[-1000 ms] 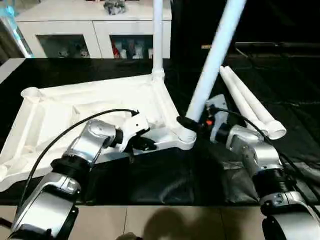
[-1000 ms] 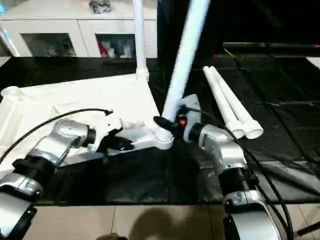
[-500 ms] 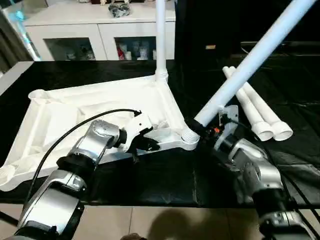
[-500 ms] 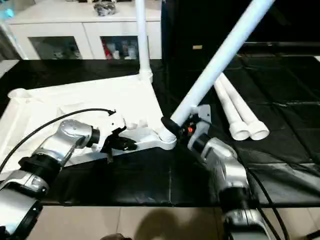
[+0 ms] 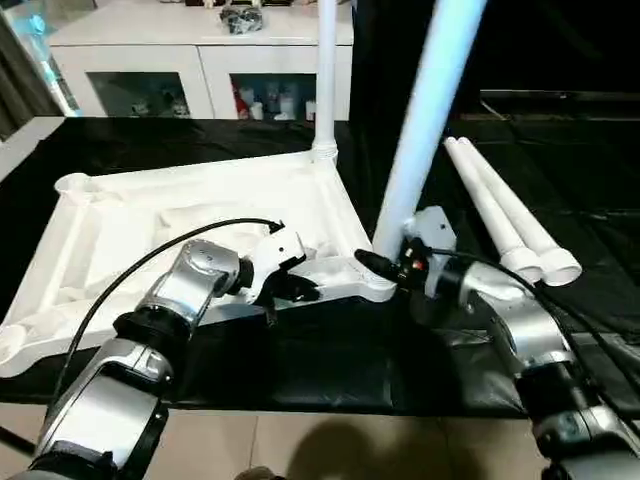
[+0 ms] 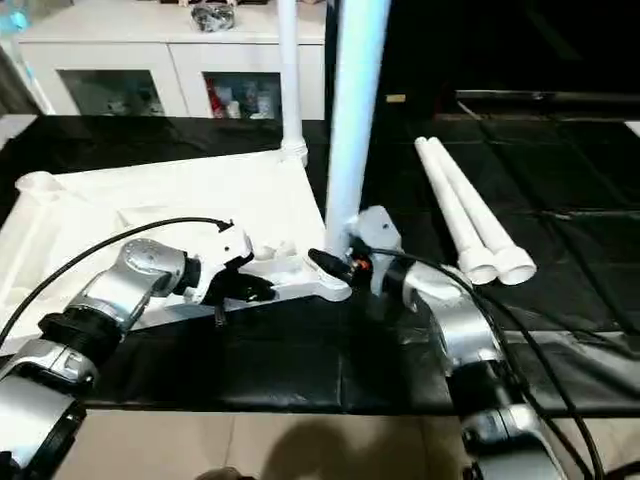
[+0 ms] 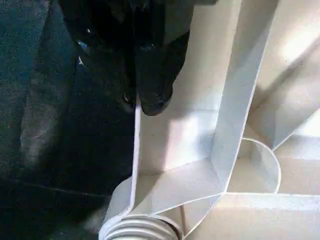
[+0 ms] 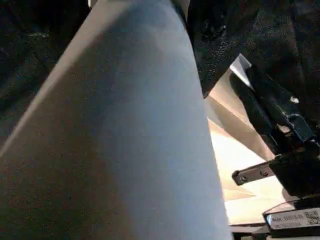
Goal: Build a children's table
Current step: Insert table leg to table base
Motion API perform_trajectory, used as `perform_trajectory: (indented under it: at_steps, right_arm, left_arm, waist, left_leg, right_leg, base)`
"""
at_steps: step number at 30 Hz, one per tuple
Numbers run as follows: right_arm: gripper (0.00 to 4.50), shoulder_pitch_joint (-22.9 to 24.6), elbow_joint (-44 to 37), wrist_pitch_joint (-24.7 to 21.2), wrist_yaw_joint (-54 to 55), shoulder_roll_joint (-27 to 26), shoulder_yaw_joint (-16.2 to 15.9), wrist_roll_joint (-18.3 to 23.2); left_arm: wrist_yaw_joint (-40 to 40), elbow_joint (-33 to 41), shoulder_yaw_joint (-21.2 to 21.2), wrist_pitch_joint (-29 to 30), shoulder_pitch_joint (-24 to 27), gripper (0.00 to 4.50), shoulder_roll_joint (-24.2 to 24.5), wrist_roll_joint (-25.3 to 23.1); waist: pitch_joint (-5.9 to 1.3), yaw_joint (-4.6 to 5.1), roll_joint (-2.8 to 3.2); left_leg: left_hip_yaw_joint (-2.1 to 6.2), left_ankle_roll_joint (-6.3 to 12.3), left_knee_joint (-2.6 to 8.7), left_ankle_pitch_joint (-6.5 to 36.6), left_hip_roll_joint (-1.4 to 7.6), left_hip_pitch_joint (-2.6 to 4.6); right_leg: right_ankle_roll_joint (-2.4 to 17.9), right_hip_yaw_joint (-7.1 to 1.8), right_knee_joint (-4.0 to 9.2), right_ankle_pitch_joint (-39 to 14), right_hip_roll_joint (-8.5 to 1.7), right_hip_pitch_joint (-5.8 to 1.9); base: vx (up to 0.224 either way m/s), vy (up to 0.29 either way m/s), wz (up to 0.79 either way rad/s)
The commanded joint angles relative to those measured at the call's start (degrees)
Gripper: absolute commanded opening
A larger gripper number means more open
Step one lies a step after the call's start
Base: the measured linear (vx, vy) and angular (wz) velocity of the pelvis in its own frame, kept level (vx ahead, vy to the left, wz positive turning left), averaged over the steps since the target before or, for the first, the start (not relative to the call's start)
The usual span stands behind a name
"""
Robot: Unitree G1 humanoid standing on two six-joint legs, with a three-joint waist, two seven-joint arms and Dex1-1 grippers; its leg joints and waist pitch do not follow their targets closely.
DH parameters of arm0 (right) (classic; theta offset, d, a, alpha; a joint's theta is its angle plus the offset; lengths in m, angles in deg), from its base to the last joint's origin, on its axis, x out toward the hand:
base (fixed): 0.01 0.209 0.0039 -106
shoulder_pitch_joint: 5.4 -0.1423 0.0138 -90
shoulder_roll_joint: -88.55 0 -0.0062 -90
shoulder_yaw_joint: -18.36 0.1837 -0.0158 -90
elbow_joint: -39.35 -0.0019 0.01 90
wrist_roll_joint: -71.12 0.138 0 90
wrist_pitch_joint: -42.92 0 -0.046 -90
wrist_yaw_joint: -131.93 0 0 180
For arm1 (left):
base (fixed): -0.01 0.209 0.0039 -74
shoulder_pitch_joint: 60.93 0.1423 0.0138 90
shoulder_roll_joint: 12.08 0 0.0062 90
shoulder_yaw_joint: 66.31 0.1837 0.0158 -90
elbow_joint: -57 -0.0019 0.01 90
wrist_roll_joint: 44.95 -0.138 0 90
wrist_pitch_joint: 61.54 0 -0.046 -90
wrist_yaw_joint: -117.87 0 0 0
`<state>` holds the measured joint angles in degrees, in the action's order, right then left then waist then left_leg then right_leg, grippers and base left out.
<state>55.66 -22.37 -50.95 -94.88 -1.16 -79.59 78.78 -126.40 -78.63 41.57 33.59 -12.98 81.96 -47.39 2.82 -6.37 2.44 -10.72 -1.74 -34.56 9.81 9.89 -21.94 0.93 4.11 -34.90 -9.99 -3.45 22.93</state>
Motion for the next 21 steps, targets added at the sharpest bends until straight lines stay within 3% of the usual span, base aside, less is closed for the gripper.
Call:
perform_trajectory:
  at_steps: [1,4,6,8,11,14,21]
  right_arm:
    - [1.93,2.4,5.1,-3.7,-5.2,-0.9,-4.2,-0.4]
    - [1.93,1.8,6.5,-3.4,-6.5,-1.2,-3.9,0.0]
    - [1.93,1.7,7.2,-3.0,-7.9,-1.2,-4.0,0.1]
    - [1.93,2.4,6.5,-2.7,-10.6,-0.8,-5.0,0.1]
    - [1.93,3.0,5.8,-2.6,-13.3,-0.3,-6.3,0.1]
    - [1.93,4.0,4.1,-3.0,-16.6,0.6,-8.0,0.1]
    - [1.93,5.8,0.7,-4.4,-22.0,2.1,-10.2,0.1]
  left_arm:
    - [1.5,3.2,-2.4,-2.1,-1.1,0.00,2.8,0.0]
    - [-1.5,4.5,-1.6,-3.4,-0.7,0.00,3.1,0.4]
    - [-4.0,5.7,-0.8,-4.3,-0.4,0.00,3.5,0.4]
    - [-6.2,5.3,0.9,-5.6,-1.1,0.00,3.7,-0.5]
    - [-7.1,4.5,1.9,-5.9,-2.0,0.00,3.8,-1.4]
    - [-8.6,4.4,2.6,-6.4,-2.3,0.00,4.2,-1.9]
    - [-11.8,3.8,4.1,-8.3,-2.5,0.00,4.8,-2.7]
  waist:
    - [-3.34,0.10,-0.62]
    - [-3.56,0.09,-0.69]
    - [-3.73,0.03,-0.64]
    - [-3.74,-0.13,-0.16]
    - [-3.79,-0.39,-0.20]
    - [-3.63,-0.48,-0.01]
    - [-2.87,-0.82,-0.12]
  left_leg:
    - [2.16,0.46,4.76,19.0,3.77,1.45]
    - [2.13,0.44,4.86,17.8,3.92,1.26]
    - [1.86,0.87,4.78,15.9,3.91,1.17]
    - [1.79,1.11,4.65,15.4,3.86,1.16]
    - [1.78,1.03,4.66,15.2,3.92,1.25]
    - [1.79,0.87,4.73,16.3,3.98,1.35]
    - [2.13,-0.94,5.38,23.0,4.16,2.18]
  right_leg:
    - [8.7,-3.15,5.76,-25.9,-6.16,-1.81]
    - [9.5,-3.21,5.28,-22.3,-6.04,-2.04]
    - [11.0,-3.22,4.76,-16.7,-5.87,-2.18]
    - [11.5,-3.20,4.69,-15.4,-5.90,-2.26]
    - [12.1,-3.15,4.51,-14.1,-5.89,-2.43]
    - [12.2,-3.12,4.70,-15.5,-5.89,-2.35]
    - [10.3,-3.30,5.74,-25.4,-6.12,-1.90]
  base:
    - [0.000,0.000,0.00]
    - [0.000,0.000,0.00]
    - [0.000,0.000,0.00]
    - [0.000,0.000,0.00]
    - [0.000,0.000,0.00]
    - [0.000,0.000,0.00]
    - [0.000,0.000,0.00]
